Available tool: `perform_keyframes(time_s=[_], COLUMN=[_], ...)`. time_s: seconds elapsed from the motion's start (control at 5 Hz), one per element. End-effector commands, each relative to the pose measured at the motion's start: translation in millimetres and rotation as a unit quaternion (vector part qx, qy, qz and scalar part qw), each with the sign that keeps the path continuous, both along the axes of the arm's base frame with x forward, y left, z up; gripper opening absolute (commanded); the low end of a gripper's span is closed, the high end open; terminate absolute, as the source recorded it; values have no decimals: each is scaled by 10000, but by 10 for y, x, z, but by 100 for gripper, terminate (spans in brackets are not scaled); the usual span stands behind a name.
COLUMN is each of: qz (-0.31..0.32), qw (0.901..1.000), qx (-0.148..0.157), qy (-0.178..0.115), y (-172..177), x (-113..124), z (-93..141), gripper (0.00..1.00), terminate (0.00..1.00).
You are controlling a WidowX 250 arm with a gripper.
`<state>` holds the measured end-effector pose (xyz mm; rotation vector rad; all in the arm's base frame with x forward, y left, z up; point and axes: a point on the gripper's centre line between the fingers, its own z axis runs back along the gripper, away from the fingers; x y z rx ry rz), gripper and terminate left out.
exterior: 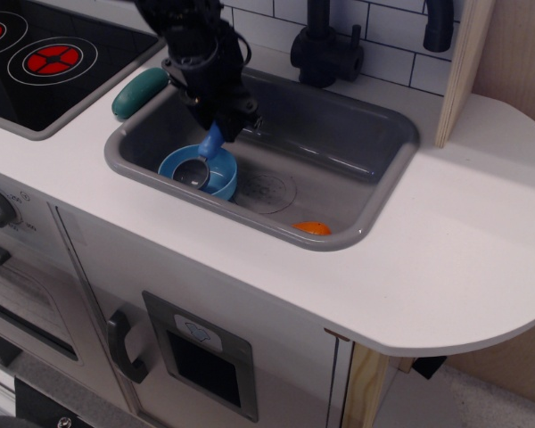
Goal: Take spoon out of bowl sink
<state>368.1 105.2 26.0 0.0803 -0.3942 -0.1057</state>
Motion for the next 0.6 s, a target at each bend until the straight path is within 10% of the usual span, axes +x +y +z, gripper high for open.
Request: perform_keyframes(time_s=[0.0, 0.4], qz=[502, 2224], qw=[9981, 9748], qx=[-26, -147], qy=[-361, -67], y=[20, -269], x=[214, 383], z=[673, 691], gripper=[0, 0], terminate=[0, 0])
